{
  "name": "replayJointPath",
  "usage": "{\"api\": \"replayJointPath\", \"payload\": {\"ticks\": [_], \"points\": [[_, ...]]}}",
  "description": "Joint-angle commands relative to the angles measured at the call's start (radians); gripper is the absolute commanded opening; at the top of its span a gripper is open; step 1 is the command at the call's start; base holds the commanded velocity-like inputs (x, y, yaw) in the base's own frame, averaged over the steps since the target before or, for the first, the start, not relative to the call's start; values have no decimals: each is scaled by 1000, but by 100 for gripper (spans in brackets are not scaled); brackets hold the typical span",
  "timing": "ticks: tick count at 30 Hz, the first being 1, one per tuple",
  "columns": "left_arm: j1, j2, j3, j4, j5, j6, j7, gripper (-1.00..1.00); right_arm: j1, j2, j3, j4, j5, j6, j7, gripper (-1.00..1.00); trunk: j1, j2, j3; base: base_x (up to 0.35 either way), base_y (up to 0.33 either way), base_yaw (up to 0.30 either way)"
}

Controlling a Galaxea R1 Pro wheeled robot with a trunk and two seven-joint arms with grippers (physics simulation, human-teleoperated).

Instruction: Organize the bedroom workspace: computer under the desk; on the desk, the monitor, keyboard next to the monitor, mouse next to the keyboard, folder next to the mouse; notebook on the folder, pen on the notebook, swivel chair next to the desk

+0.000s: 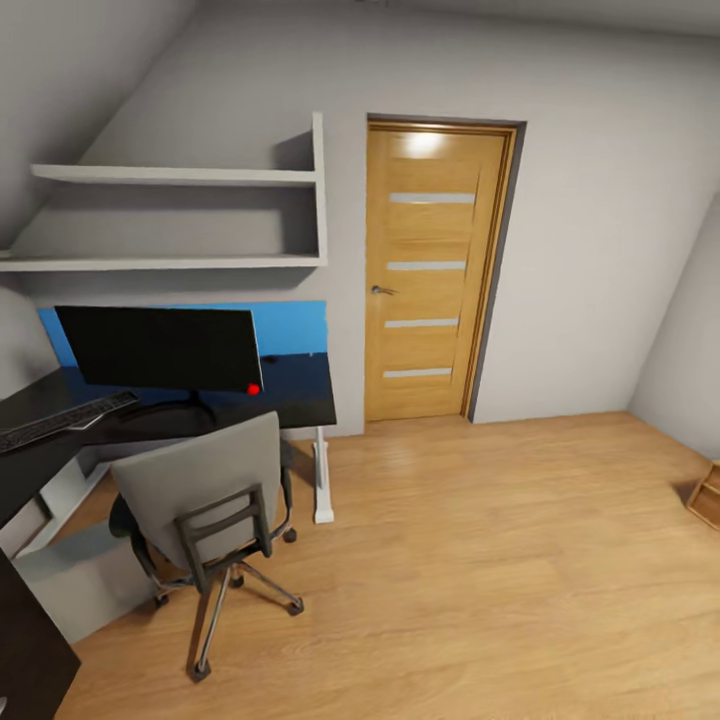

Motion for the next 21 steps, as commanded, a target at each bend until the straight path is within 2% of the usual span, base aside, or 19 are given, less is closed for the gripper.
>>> {"api": "replayJointPath", "payload": {"ticks": [1, 10, 16, 21], "points": [[0, 0, -3, 0, 8, -2, 1, 100, -1, 0, -1, 1, 10, -2, -9, 100, 0, -1, 0, 1, 0, -286], [0, 0, -5, 0, 8, -1, 0, 100, -1, 0, -2, 0, 10, -1, -9, 100, 0, -1, 6, 9, 0, -286], [0, 0, -5, 0, 8, -1, -1, 100, -1, 0, -2, 0, 9, 0, -9, 100, 0, -1, 8, 249, 0, -287], [0, 0, -5, 0, 7, -1, -2, 100, -1, -1, -2, -1, 9, 0, -9, 100, 0, -1, 8, 54, 0, -298]]}}
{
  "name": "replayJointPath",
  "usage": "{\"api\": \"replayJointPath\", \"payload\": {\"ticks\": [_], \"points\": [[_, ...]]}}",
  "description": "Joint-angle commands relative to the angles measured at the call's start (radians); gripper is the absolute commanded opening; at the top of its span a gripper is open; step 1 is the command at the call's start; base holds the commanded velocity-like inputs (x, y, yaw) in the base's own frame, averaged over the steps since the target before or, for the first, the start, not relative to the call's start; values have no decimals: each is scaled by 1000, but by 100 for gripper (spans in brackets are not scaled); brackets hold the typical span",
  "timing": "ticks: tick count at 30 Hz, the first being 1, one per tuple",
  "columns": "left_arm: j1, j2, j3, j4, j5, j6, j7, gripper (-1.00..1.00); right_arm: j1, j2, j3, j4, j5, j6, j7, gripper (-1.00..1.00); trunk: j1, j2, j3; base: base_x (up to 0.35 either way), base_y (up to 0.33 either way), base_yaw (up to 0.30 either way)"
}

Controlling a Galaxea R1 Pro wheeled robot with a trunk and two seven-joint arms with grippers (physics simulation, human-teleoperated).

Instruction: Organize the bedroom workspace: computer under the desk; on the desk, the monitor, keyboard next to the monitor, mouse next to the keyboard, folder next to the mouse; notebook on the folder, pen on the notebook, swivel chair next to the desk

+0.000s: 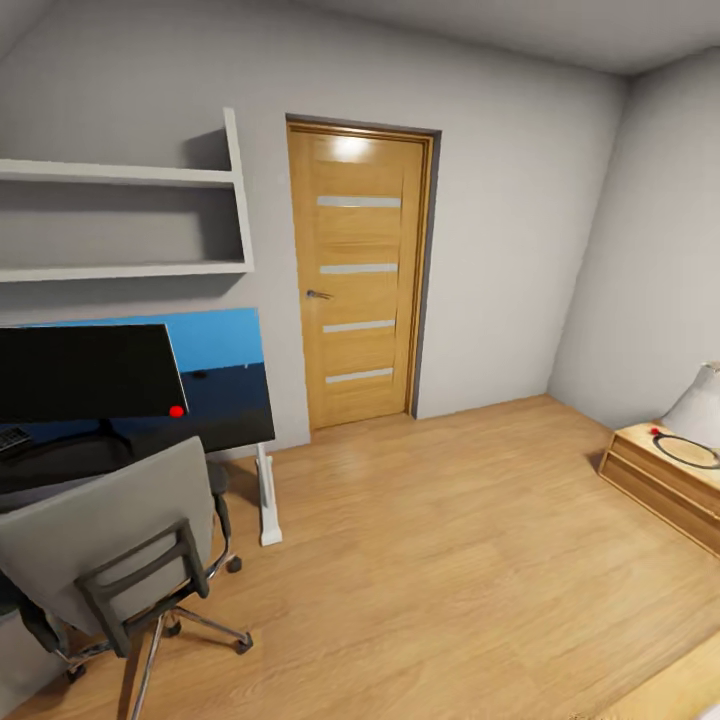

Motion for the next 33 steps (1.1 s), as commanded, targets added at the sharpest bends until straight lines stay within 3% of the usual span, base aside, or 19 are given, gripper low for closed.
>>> {"api": "replayJointPath", "payload": {"ticks": [1, 11, 20, 33], "points": [[0, 0, -3, 0, 8, -2, 0, 100, -1, 0, -1, 1, 10, -2, -9, 100, 0, -1, -1, 9, 0, -300], [0, 0, -5, 0, 8, -2, -1, 100, -1, 0, -1, 1, 12, -3, -9, 100, 0, -1, 5, 230, 104, -276], [0, 0, -5, 0, 8, -2, -1, 100, -2, 1, -1, 1, 13, -5, -9, 100, 0, -1, 8, 284, 166, -54], [0, 0, -5, 0, 8, -1, -1, 100, -1, 0, -1, 1, 13, -5, -8, 100, 0, -1, 18, 59, 21, -143]]}}
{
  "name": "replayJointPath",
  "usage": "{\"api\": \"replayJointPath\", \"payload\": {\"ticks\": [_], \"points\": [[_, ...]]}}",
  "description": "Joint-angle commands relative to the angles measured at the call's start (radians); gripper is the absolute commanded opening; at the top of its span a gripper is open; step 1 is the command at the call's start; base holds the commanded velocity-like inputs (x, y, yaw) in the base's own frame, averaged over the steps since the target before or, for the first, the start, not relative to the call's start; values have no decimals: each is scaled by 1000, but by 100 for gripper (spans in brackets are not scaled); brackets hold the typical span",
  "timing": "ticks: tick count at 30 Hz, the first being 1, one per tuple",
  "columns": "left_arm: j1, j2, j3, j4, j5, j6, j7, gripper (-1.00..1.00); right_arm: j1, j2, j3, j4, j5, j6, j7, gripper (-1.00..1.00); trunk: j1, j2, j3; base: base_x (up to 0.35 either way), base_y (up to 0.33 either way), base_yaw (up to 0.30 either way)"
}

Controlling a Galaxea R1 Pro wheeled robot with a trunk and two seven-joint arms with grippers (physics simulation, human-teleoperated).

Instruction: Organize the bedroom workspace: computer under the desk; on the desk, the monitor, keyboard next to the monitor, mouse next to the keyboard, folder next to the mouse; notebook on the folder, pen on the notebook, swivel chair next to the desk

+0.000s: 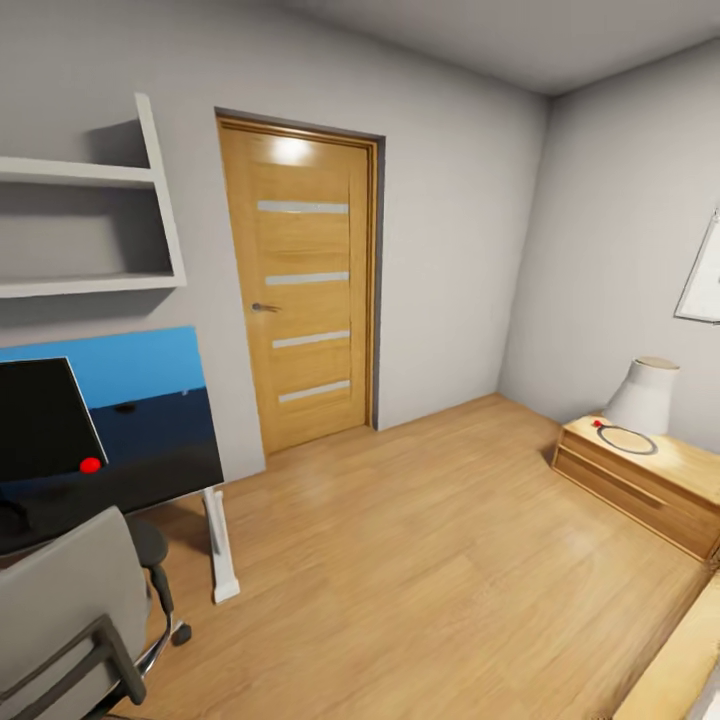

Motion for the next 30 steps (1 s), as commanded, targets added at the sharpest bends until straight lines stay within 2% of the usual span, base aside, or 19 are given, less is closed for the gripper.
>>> {"api": "replayJointPath", "payload": {"ticks": [1, 8, 16, 17, 19, 20, 25, 26, 27, 30], "points": [[0, 0, -3, 0, 8, -2, 0, 100, -1, 0, -1, 1, 10, -2, -9, 100, 0, -1, 0, 5, 2, -213], [0, 2, -6, 9, 7, -3, -1, 100, 0, 0, -2, -17, 10, -9, -9, 100, 0, -1, 1, 150, 117, -234], [0, 1, -6, -13, 5, -1, 0, 100, -1, 1, -3, -90, 10, -22, -10, 100, 0, -1, 1, 46, 25, -53], [-1, -4, -6, -86, 5, 14, 4, 100, -3, 0, -4, -138, 7, -17, -13, 100, 0, -1, 1, 6, 3, -6], [-2, -11, -7, -151, 5, 50, 29, 100, -8, 0, -10, -185, -4, -11, -30, 100, 0, -1, 1, 3, 2, -4], [-9, -13, -7, -191, 5, 97, 70, 100, -10, 1, -14, -215, -23, -6, -51, 100, 0, -1, 1, 2, 1, -2], [-77, -16, -7, -257, 7, 277, 183, 100, -36, 5, -21, -265, -94, 25, -108, 100, 0, -1, 1, 1, 0, -1], [-107, -18, -6, -270, 8, 337, 208, 100, -60, 7, -22, -274, -122, 52, -120, 100, 0, -1, 1, 0, 0, 0], [-119, -19, -6, -274, 8, 359, 216, 100, -73, 7, -22, -277, -134, 70, -124, 100, 0, -1, 1, 0, 0, 0], [-152, -32, -5, -283, 9, 416, 240, 100, -137, 7, -24, -277, -176, 192, -136, 100, 0, -1, 1, 0, 0, 0]]}}
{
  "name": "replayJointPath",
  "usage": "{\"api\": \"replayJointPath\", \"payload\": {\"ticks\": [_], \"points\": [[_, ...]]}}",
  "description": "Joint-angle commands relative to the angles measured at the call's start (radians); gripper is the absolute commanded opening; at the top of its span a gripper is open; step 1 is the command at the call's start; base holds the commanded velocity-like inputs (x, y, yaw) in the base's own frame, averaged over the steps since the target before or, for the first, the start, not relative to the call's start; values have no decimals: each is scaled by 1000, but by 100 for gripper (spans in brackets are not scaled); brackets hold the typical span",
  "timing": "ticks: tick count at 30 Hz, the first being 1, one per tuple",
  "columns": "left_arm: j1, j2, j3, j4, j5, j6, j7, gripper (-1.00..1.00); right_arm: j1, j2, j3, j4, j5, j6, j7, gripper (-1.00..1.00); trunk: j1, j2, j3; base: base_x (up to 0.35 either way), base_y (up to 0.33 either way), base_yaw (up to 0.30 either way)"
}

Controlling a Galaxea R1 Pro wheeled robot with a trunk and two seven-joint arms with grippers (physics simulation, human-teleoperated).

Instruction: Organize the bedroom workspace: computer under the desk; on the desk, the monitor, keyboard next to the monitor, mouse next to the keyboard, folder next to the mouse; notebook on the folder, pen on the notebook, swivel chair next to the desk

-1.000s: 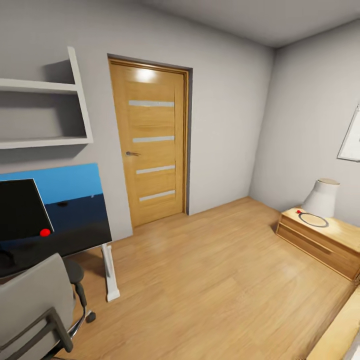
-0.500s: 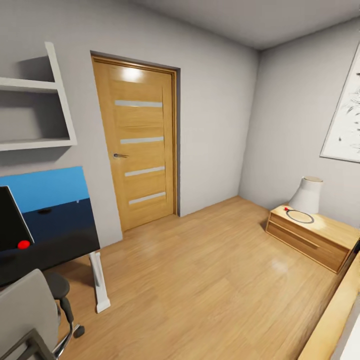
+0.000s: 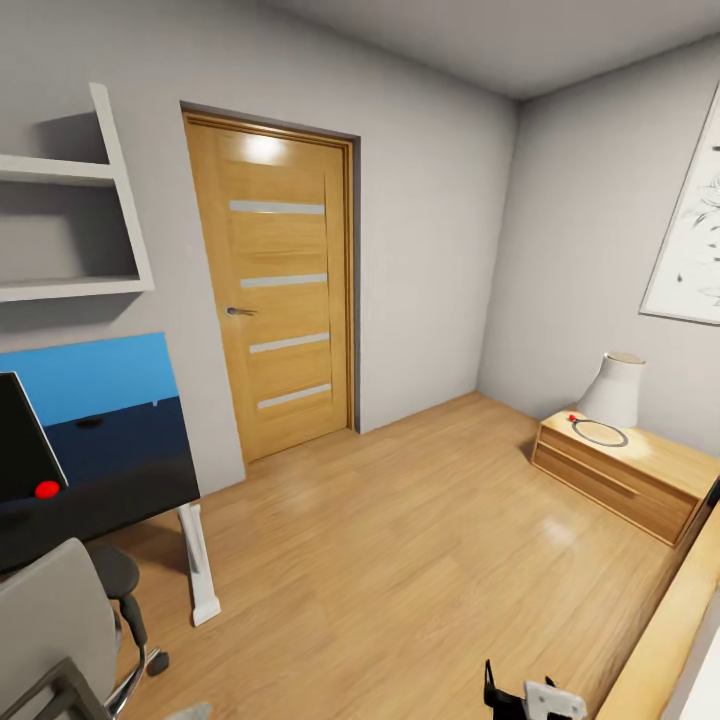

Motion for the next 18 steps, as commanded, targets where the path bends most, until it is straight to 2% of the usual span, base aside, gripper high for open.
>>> {"api": "replayJointPath", "payload": {"ticks": [1, 3, 6, 7, 10, 11, 18], "points": [[-9, -19, 0, -2, 7, 18, 7, 100, -23, -1, -4, 12, -21, 63, 0, 100, 0, -1, -1, 0, 0, 0], [-14, -41, -15, 2, 5, 24, 10, 100, -39, 1, -4, 37, -39, 107, -3, 100, 0, -1, -1, 0, 0, 0], [-16, -46, -52, 42, 4, -6, 11, 100, -43, 2, -3, 72, -43, 118, -3, 100, 0, -1, -1, 0, 0, 0], [-16, -47, -74, 72, 4, -42, 13, 100, -44, 2, -2, 90, -44, 120, -2, 100, 0, -1, -1, 0, 0, 0], [-17, -48, -105, 122, 4, -140, 17, 100, -45, 1, -2, 112, -45, 121, -2, 100, 0, -1, -1, 0, 3, 0], [-17, -51, -125, 169, 3, -227, 17, 100, -46, 0, -1, 127, -42, 92, -1, 100, 0, -1, -1, 135, 188, 0], [-17, -52, -160, 188, 5, -256, 18, 100, -47, -2, 1, 145, -39, 22, -1, 100, 0, -1, -1, 233, 205, 0]]}}
